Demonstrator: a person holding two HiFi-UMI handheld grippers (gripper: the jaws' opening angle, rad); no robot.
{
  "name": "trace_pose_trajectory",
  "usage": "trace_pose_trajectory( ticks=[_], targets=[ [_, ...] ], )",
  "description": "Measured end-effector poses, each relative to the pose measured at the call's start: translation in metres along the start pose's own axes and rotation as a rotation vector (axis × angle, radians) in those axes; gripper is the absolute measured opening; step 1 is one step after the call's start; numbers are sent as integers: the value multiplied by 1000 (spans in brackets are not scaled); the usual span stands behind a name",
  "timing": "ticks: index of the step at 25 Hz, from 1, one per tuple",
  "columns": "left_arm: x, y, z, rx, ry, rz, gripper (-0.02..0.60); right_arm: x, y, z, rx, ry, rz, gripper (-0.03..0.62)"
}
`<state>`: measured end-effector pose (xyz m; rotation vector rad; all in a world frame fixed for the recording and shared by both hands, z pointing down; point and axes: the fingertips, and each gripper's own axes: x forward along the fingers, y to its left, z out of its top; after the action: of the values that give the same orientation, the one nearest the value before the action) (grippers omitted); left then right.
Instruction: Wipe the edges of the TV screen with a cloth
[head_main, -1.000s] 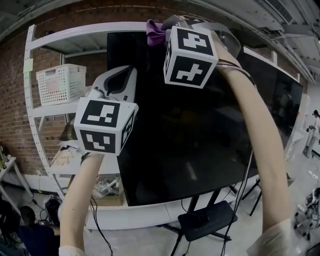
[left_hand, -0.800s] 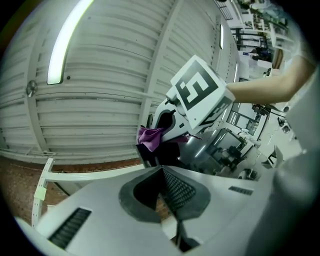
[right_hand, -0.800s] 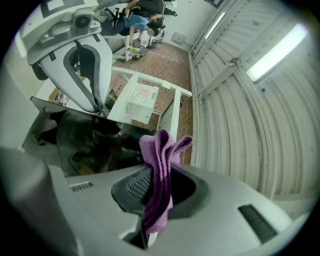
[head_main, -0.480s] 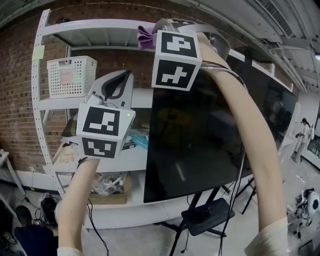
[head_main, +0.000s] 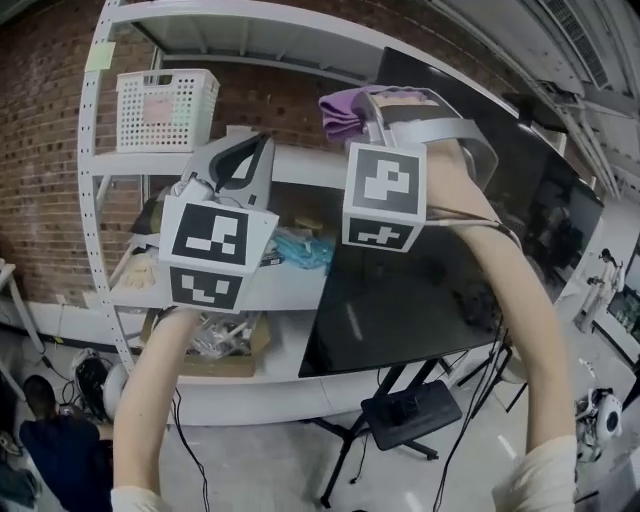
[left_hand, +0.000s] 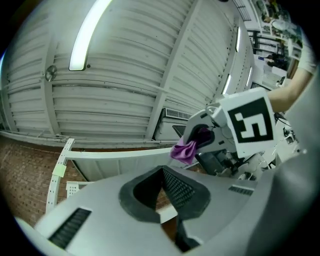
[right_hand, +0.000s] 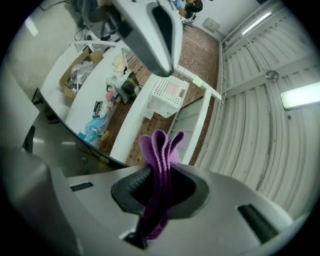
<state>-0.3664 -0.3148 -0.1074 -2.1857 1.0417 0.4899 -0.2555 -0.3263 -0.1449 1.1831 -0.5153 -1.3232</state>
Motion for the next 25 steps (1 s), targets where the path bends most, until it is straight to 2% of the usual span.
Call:
trace_pose_trajectory(
  ticks=[2, 5, 9, 12, 17, 22, 25],
  targets=[
    [-10, 3, -6, -14, 7, 7, 15, -9, 27, 11, 8, -1, 41, 54],
    [-27, 5, -19, -51, 24, 17, 15, -25, 68, 27, 93, -19, 136, 54],
    [-50, 1, -48, -163, 39, 36, 15, -42, 125, 52, 202, -24, 229, 54],
    [-70, -5, -83, -207, 43, 85, 15, -52, 176, 76, 248, -18, 279, 54],
    [-107, -24, -151, -180, 94, 152, 15, -69, 263, 112, 259, 30, 352, 54],
    [-144, -45, -205, -120, 169, 163, 15, -93, 347, 144, 279, 33, 495, 54],
    [-170, -54, -252, -151, 245, 179, 15, -111, 402, 169, 290, 35, 610, 54]
  ],
)
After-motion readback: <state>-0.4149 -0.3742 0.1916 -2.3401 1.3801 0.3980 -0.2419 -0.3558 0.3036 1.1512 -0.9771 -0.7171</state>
